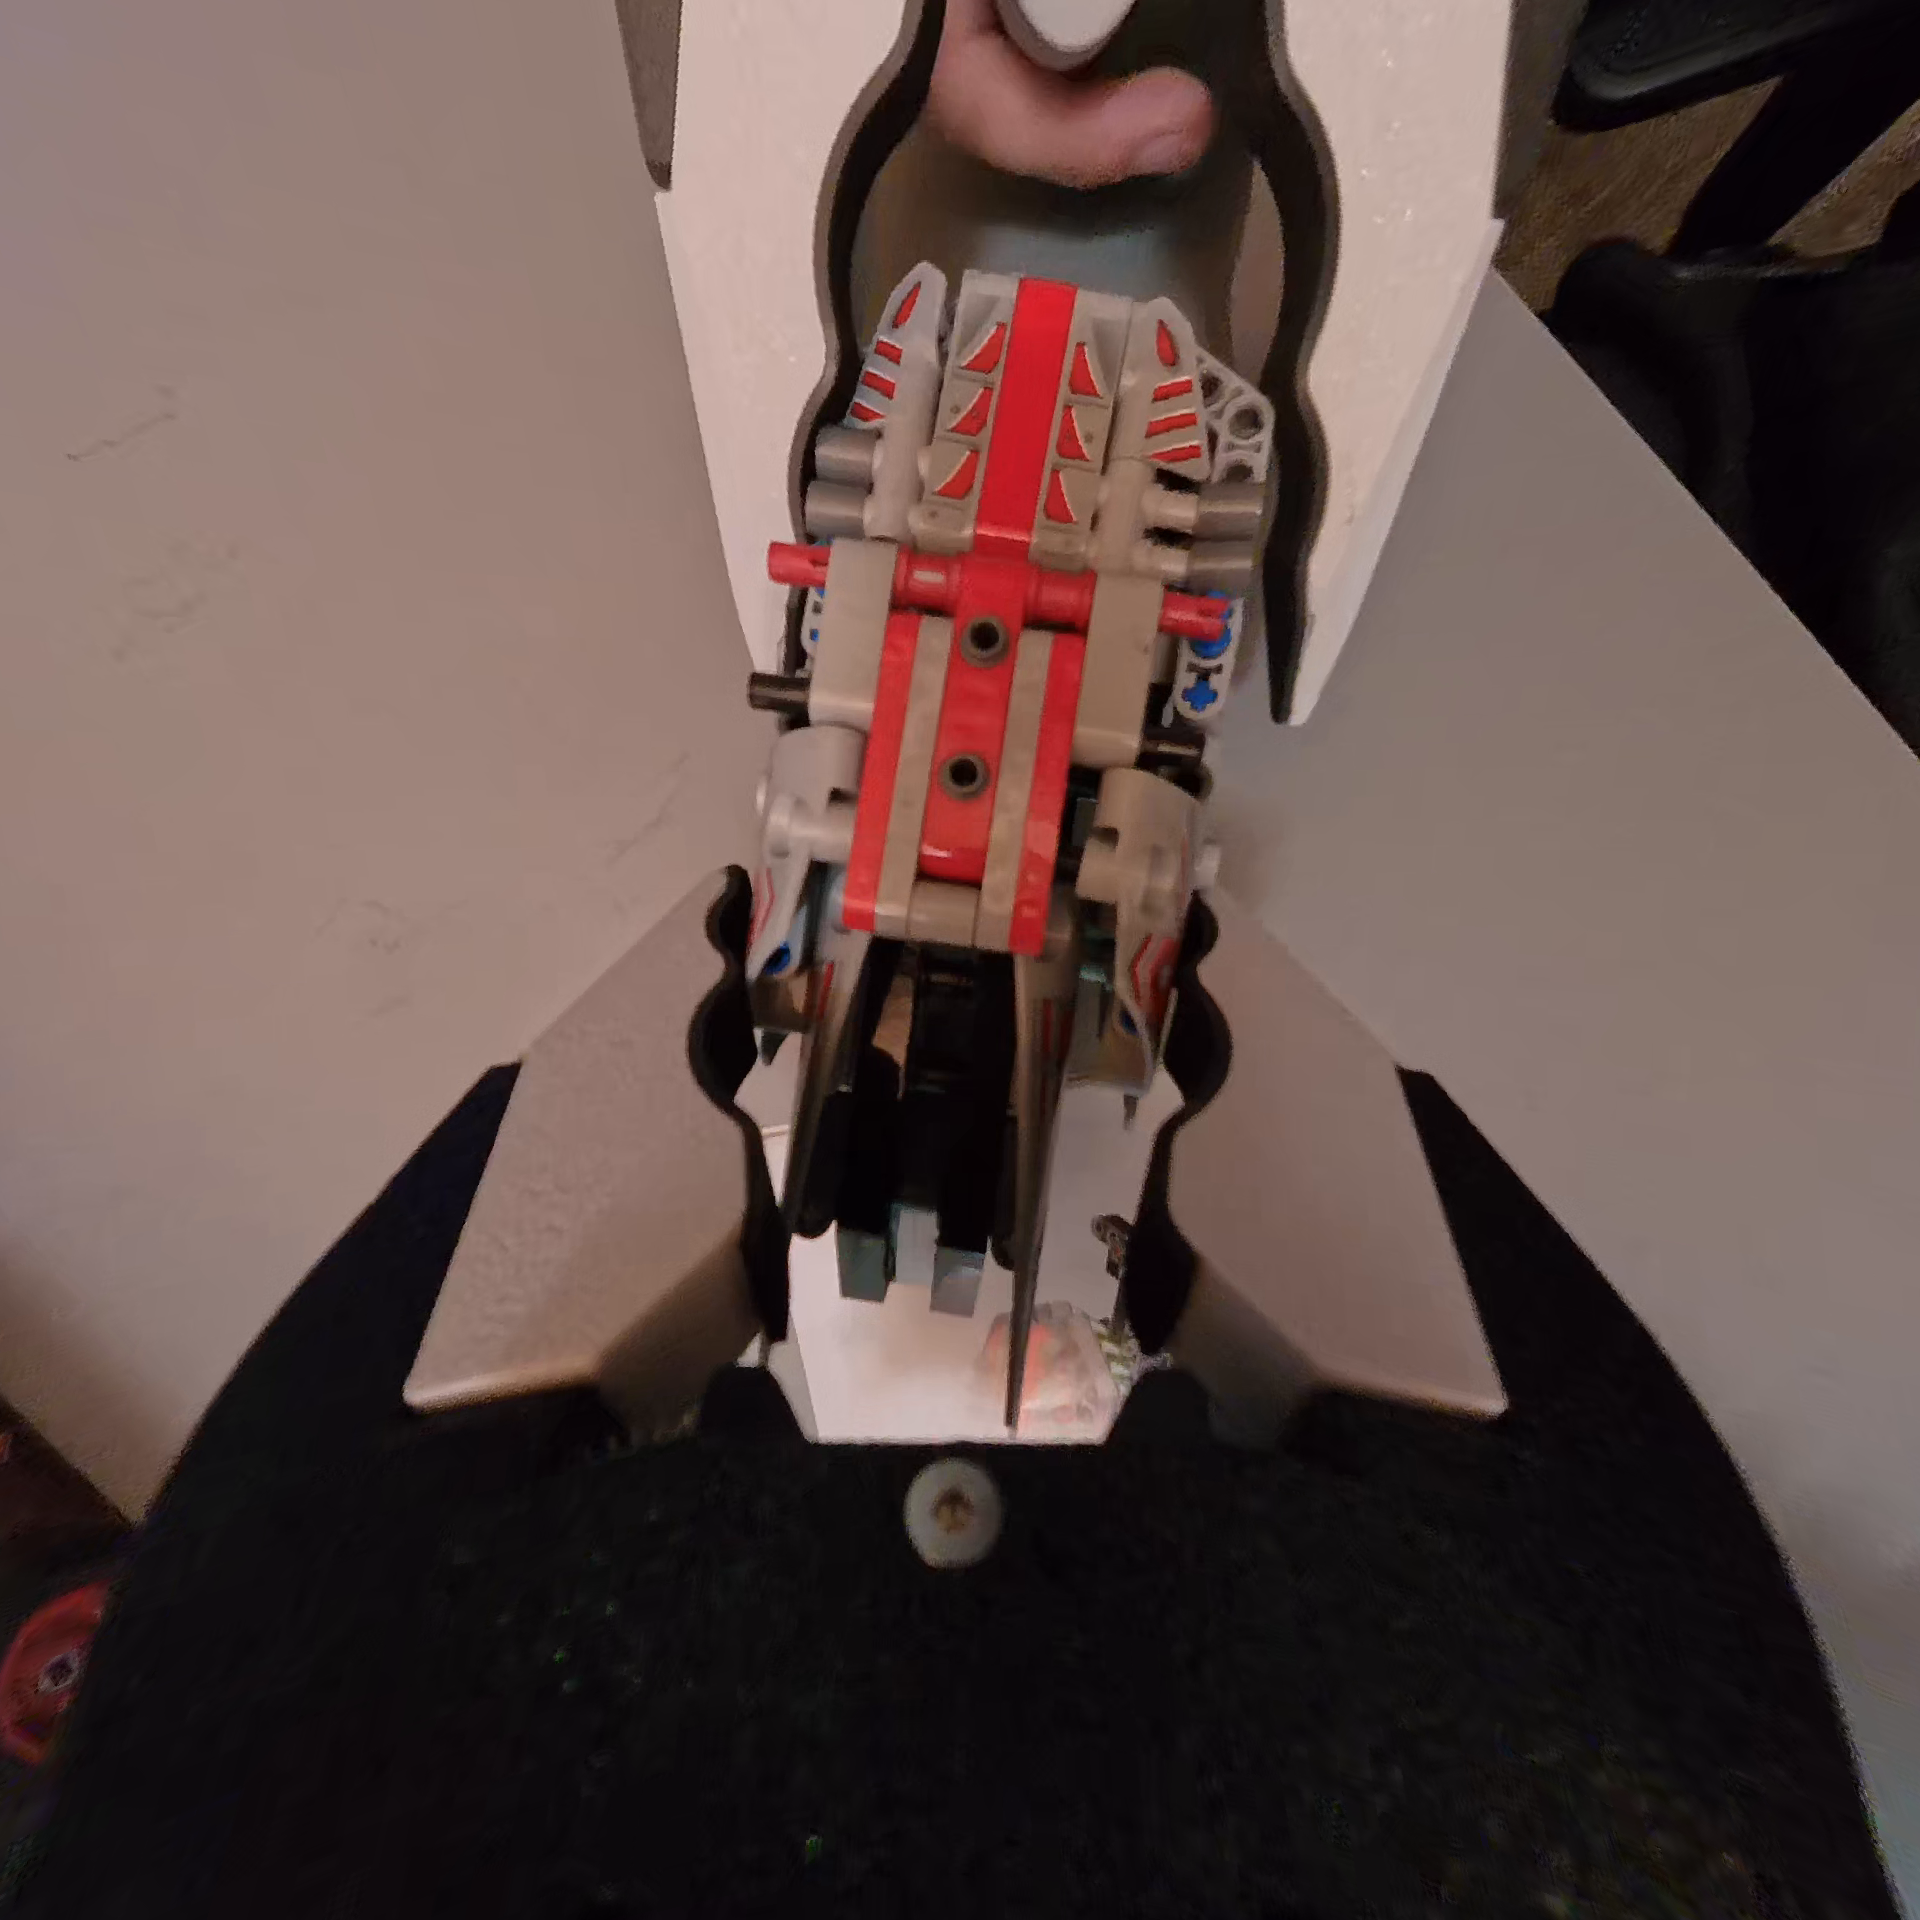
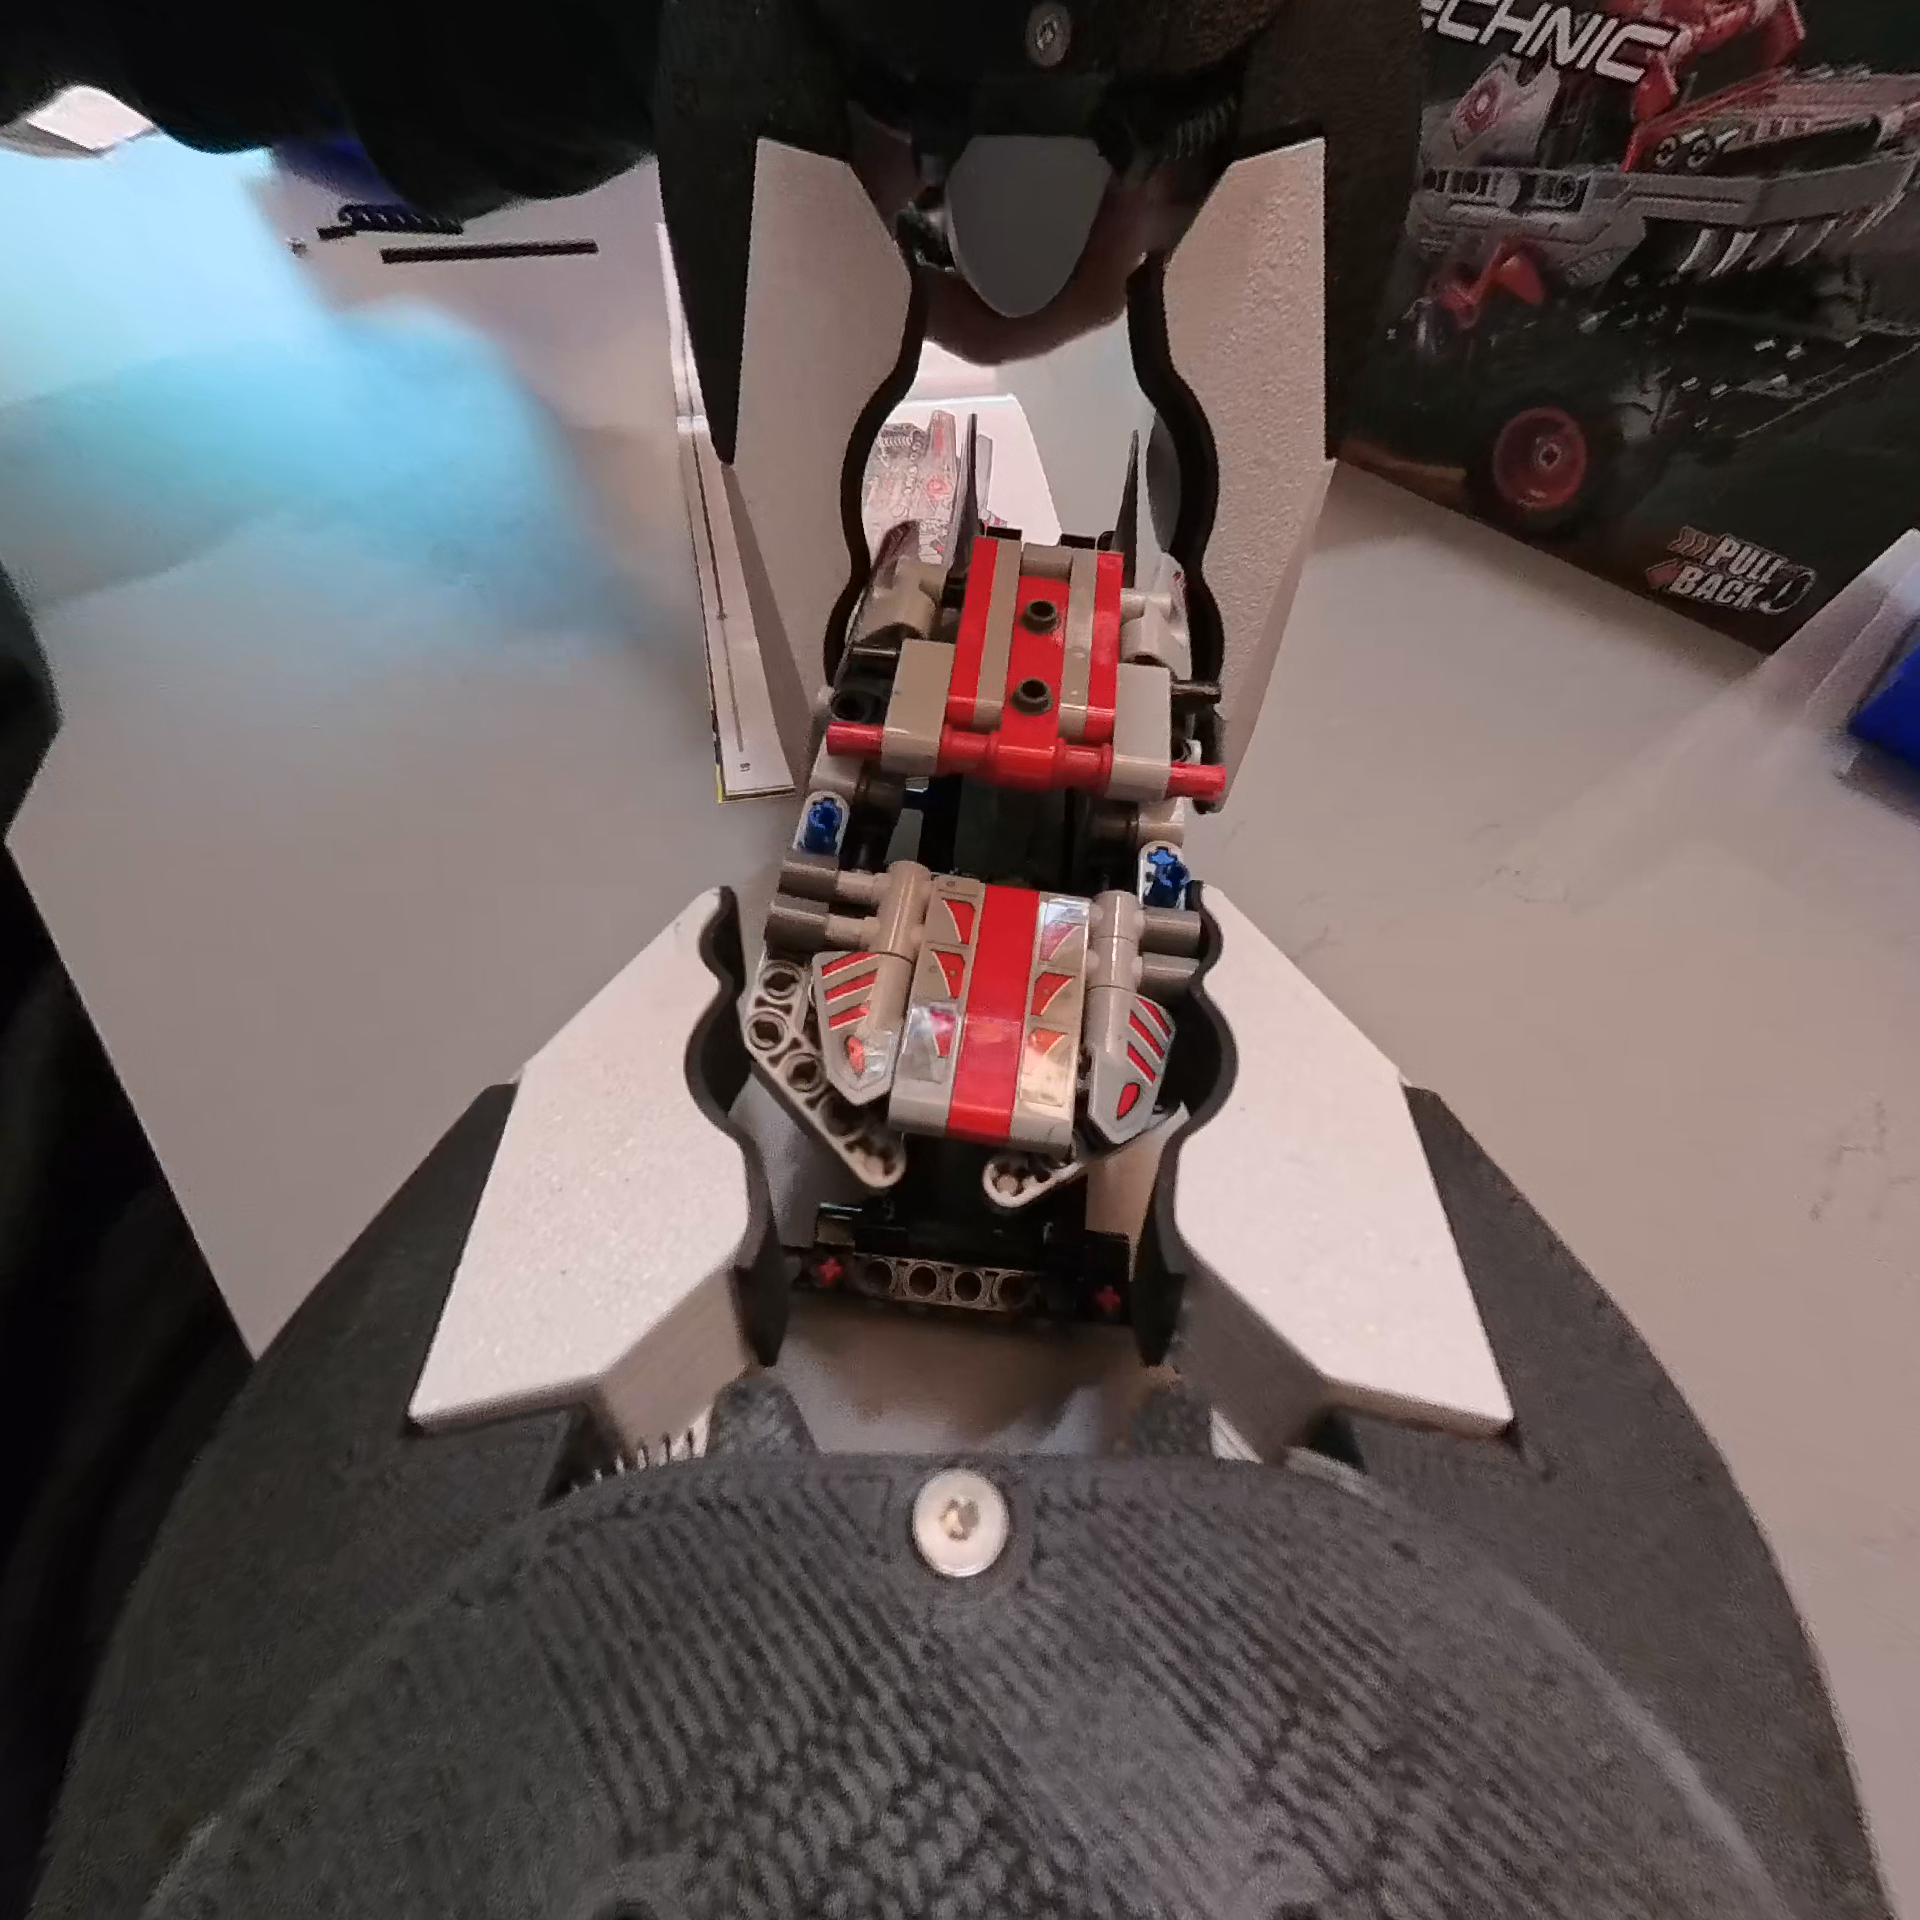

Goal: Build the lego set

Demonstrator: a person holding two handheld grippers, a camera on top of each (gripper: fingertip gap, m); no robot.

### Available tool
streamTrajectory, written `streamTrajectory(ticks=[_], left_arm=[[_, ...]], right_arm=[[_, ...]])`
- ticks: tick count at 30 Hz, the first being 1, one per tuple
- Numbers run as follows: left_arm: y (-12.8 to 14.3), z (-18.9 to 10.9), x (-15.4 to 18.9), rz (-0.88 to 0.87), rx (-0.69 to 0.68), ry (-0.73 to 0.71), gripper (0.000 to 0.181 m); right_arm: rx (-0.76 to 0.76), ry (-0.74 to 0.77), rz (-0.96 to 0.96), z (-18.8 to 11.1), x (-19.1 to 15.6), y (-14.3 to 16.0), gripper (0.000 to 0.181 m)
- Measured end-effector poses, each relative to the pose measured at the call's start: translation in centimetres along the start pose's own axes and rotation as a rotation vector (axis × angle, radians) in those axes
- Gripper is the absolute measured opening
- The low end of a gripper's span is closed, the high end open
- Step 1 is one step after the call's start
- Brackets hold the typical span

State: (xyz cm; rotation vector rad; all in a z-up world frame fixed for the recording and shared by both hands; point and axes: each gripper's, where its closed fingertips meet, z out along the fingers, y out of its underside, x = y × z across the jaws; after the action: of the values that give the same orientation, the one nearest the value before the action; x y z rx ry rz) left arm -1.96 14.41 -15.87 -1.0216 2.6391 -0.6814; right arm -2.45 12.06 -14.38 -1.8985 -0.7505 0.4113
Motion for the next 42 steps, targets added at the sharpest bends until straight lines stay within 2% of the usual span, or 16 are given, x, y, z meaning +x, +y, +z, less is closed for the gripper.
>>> streamTrajectory(ticks=[1,11,14,19,24,34,39,42], left_arm=[[0.00,0.01,-0.02,-0.007,0.004,0.002,0.078],[0.37,-0.06,-0.07,-0.045,-0.050,0.001,0.079],[0.32,0.00,-0.08,-0.059,-0.069,-0.009,0.080],[0.17,0.09,-0.07,-0.070,-0.081,-0.019,0.079],[0.29,0.01,0.18,-0.070,-0.094,-0.031,0.080],[0.40,-0.04,0.42,-0.073,-0.112,-0.022,0.080],[0.05,0.06,0.41,-0.048,-0.027,-0.018,0.079],[0.06,0.03,0.46,-0.040,-0.038,-0.023,0.079]], right_arm=[[0.002,-0.004,0.007,0.00,0.00,-0.04,0.083],[0.012,-0.039,0.087,-0.03,0.20,-0.19,0.081],[0.013,-0.006,0.067,-0.04,0.37,-0.22,0.089],[0.052,-0.017,0.145,-0.48,0.78,-0.61,0.080],[0.036,0.017,0.058,-0.47,0.49,-0.41,0.079],[0.035,0.015,0.025,-0.47,0.33,-0.39,0.077],[0.036,0.007,0.039,-0.49,0.48,-0.38,0.075],[0.032,0.003,0.021,-0.47,0.48,-0.30,0.075]])
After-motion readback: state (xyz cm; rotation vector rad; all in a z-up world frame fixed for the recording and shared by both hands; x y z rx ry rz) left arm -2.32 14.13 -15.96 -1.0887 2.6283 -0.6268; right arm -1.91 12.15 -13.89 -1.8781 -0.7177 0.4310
